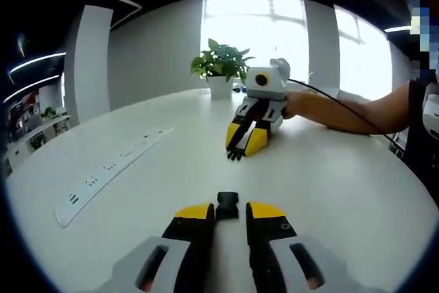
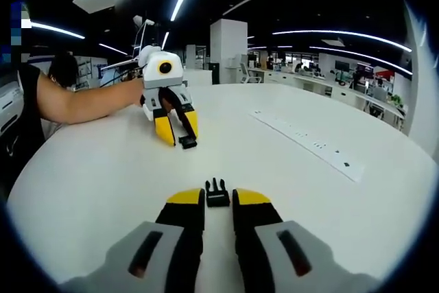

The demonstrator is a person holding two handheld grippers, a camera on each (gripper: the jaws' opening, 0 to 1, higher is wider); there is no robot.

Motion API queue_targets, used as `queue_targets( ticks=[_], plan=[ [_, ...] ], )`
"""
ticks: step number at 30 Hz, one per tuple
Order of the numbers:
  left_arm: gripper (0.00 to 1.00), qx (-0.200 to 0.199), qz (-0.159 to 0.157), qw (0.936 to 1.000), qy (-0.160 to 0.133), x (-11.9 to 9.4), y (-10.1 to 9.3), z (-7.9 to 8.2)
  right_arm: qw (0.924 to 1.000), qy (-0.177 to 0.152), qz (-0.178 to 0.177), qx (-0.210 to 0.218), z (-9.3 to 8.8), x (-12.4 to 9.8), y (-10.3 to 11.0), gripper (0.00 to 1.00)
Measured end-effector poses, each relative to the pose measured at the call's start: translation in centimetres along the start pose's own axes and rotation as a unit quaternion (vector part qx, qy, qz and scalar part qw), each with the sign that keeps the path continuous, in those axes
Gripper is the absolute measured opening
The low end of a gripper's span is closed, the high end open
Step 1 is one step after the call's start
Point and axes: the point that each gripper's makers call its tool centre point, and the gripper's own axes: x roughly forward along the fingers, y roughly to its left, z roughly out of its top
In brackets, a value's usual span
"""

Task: Snap the two parts of the plastic buckle together until the buckle closes and remains connected.

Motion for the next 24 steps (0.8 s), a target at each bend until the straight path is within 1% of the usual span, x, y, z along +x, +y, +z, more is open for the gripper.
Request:
queue_targets(
  ticks=[7, 11, 14, 24],
  plan=[
    [0.21, -0.006, 0.000, 1.0000, -0.003, 0.10, -0.19, 0.09, 1.0000, -0.002, -0.001, 0.001, -0.09, -0.15, -0.01, 0.17],
    [0.17, 0.004, 0.006, 1.0000, -0.002, 0.05, 0.06, 0.03, 1.0000, -0.003, -0.002, 0.001, -0.14, -0.25, 0.05, 0.16],
    [0.13, 0.003, 0.009, 1.0000, -0.002, -0.01, 0.14, 0.00, 1.0000, -0.003, -0.003, -0.002, -0.15, -0.29, 0.15, 0.15],
    [0.13, -0.001, 0.011, 0.9999, -0.004, -0.13, 0.12, -0.08, 1.0000, -0.004, -0.006, -0.001, -0.20, -0.37, 0.08, 0.15]
  ],
)
